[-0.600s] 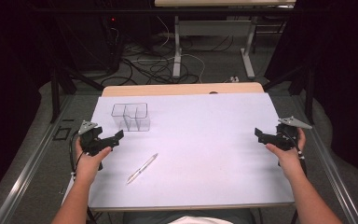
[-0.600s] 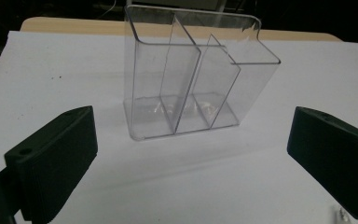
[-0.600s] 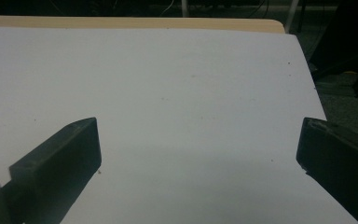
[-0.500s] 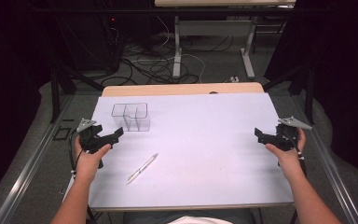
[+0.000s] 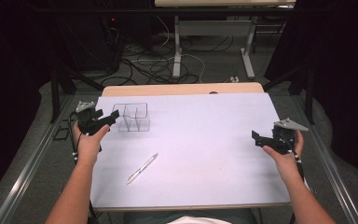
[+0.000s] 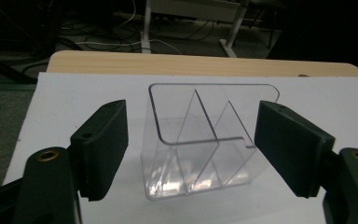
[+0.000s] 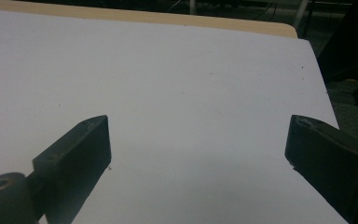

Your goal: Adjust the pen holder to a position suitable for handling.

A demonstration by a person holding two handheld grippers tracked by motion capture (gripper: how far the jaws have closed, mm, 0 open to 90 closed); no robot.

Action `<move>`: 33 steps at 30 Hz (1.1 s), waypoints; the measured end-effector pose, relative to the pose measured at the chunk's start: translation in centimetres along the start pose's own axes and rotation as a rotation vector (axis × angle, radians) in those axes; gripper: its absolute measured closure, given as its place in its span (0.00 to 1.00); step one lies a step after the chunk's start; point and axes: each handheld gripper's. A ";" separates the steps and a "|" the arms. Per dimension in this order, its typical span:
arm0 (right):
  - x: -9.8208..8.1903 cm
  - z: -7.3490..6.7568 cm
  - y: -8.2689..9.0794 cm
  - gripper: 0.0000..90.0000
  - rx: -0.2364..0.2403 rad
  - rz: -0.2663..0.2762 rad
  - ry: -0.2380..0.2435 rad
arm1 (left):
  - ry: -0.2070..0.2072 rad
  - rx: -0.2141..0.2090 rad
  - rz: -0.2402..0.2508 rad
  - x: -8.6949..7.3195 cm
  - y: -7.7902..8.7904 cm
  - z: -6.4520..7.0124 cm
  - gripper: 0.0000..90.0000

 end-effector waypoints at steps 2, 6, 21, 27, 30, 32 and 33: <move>0.0 -0.2 0.0 0.07 -0.004 -0.010 0.004 | -0.007 0.009 -0.010 0.8 -0.4 0.0 0.33; 0.0 -0.4 0.0 0.08 -0.007 -0.012 0.002 | -0.029 0.037 -0.026 2.3 -1.1 0.1 0.39; -0.2 -1.1 -0.2 0.12 0.014 0.004 0.028 | -0.060 0.115 -0.098 5.1 -3.0 0.5 0.59; -0.3 -1.1 -0.2 0.13 0.020 0.003 0.025 | -0.030 0.133 -0.172 5.0 -3.8 -0.2 0.67; -0.4 -1.0 -0.2 0.13 0.021 0.000 0.026 | 0.005 0.137 -0.218 4.7 -4.2 -0.4 0.73; -0.4 -1.0 -0.2 0.13 0.020 -0.003 0.020 | 0.017 0.142 -0.249 4.6 -4.4 -0.4 0.75; -0.4 -1.0 -0.2 0.13 0.020 -0.003 0.020 | 0.017 0.146 -0.261 4.5 -4.5 -0.4 0.75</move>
Point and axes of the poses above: each handheld gripper's, and its own axes: y roughly backward along the jaws, x roughly out of its top, z roughly to its right, and after that the axes turned 2 degrees about x, right-handed
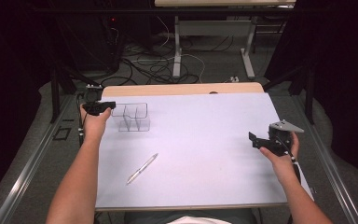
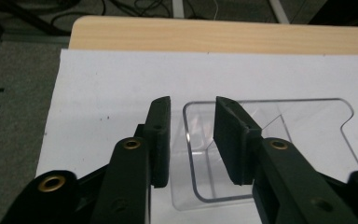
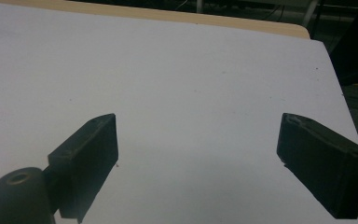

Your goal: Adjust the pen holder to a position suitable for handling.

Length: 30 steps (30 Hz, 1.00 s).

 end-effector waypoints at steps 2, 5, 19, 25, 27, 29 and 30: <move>-0.1 0.0 -0.1 0.13 0.000 0.004 -0.005 | 0.002 -0.006 -0.019 0.0 -0.1 0.0 0.78; -0.1 -0.1 -0.1 0.14 0.008 -0.003 -0.004 | 0.006 -0.009 -0.040 0.0 -0.3 0.1 0.80; -0.1 -0.1 -0.2 0.15 0.014 -0.007 0.001 | 0.017 0.021 -0.111 -0.2 -1.0 0.6 0.93; -0.2 -0.1 -0.2 0.15 0.004 -0.007 -0.008 | 0.032 0.032 -0.114 -0.2 -1.1 0.6 0.97; -0.2 -0.1 -0.2 0.15 0.012 -0.013 -0.013 | 0.034 0.033 -0.119 -0.2 -1.0 0.6 0.98; -0.2 -0.1 -0.2 0.16 0.013 -0.012 -0.010 | 0.041 0.031 -0.123 -0.2 -1.0 0.6 0.98; -0.2 -0.1 -0.2 0.16 0.014 -0.011 -0.008 | 0.044 0.028 -0.128 -0.2 -1.0 0.6 0.98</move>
Point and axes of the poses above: each handheld gripper's, and its own axes: y roughly backward along the jaws, x roughly out of its top, z roughly to its right, and after that the axes turned 2 degrees about x, right-handed
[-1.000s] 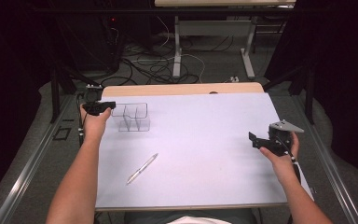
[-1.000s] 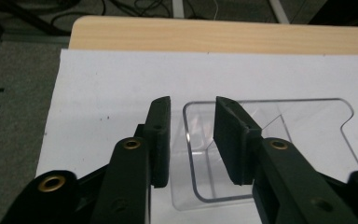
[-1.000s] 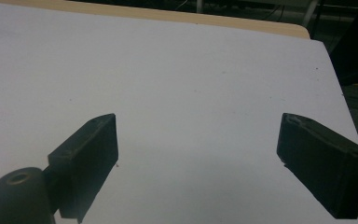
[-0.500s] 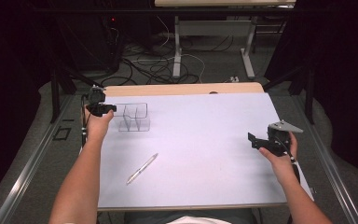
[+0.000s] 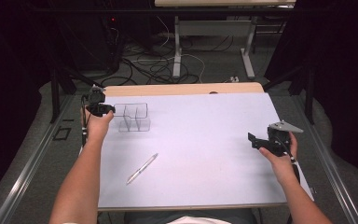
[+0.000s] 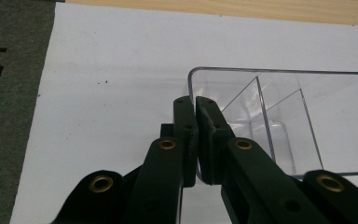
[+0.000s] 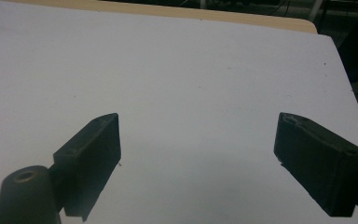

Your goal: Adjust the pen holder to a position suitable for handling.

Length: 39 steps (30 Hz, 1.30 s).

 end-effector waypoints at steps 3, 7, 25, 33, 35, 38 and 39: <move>0.0 0.0 -0.1 0.16 0.003 -0.002 -0.003 | 0.001 -0.001 -0.005 0.0 0.1 0.1 0.98; -0.1 -0.1 -0.2 0.16 -0.001 0.001 -0.002 | 0.008 0.004 -0.012 0.0 0.2 0.2 0.98; -0.1 -0.2 -0.2 0.16 0.013 -0.008 0.000 | 0.027 -0.028 -0.063 -0.2 0.5 2.2 0.98; -0.1 -0.2 -0.1 0.16 0.011 -0.007 0.001 | 0.029 -0.049 -0.075 -0.9 0.7 4.3 0.98; -0.1 -0.2 -0.1 0.16 0.011 -0.007 0.000 | 0.033 -0.057 -0.081 -1.0 0.8 4.7 0.98; -0.1 -0.3 -0.1 0.16 0.012 -0.006 0.002 | 0.044 -0.060 -0.079 -1.3 0.9 5.4 0.98; -0.1 -0.3 -0.1 0.16 0.011 -0.006 0.002 | 0.044 -0.065 -0.081 -1.4 0.9 5.5 0.98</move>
Point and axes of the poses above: each handheld gripper's, and its own axes: y roughly backward along the jaws, x roughly out of its top, z roughly to its right, and after that the axes turned 2 degrees about x, right-handed
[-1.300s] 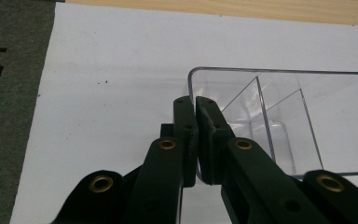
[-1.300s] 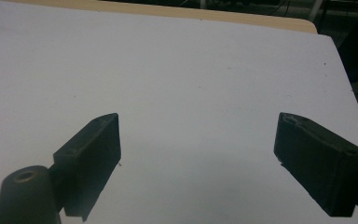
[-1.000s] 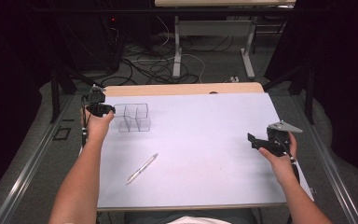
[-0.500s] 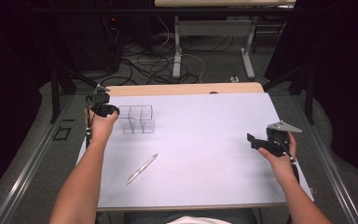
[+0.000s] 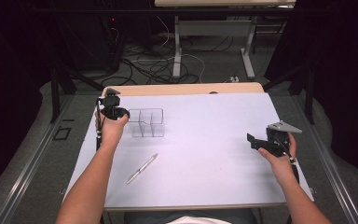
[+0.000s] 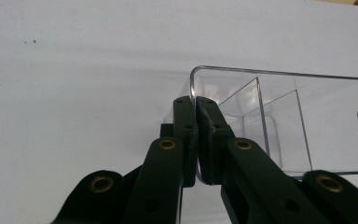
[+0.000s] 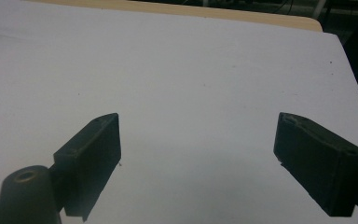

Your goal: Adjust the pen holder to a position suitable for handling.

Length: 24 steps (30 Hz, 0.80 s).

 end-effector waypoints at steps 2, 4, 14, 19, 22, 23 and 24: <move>0.0 0.0 0.0 0.16 0.002 0.002 -0.001 | 0.004 -0.002 0.004 -0.2 0.0 0.5 0.98; 0.0 0.0 0.0 0.16 0.000 -0.002 0.001 | 0.000 -0.014 -0.009 -0.4 0.1 0.8 0.98; 0.0 -0.2 -0.1 0.16 0.003 0.001 0.001 | -0.007 -0.068 -0.002 -1.5 0.1 2.6 0.97; -0.1 -0.2 -0.1 0.16 0.003 0.001 0.005 | -0.006 -0.095 -0.006 -2.0 0.2 3.2 0.96; 0.0 -0.2 -0.1 0.16 0.008 -0.001 0.003 | -0.010 -0.117 -0.005 -2.3 0.2 3.6 0.96; 0.0 -0.2 -0.1 0.16 0.008 -0.001 0.002 | -0.013 -0.118 -0.001 -2.4 0.2 3.8 0.96; 0.0 -0.2 -0.1 0.16 0.007 -0.001 0.002 | -0.012 -0.117 -0.001 -2.4 0.2 4.0 0.96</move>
Point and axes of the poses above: each handheld gripper's, and its own axes: y roughly backward along the jaws, x roughly out of its top, z roughly to its right, and after that the axes turned 2 degrees about x, right-handed
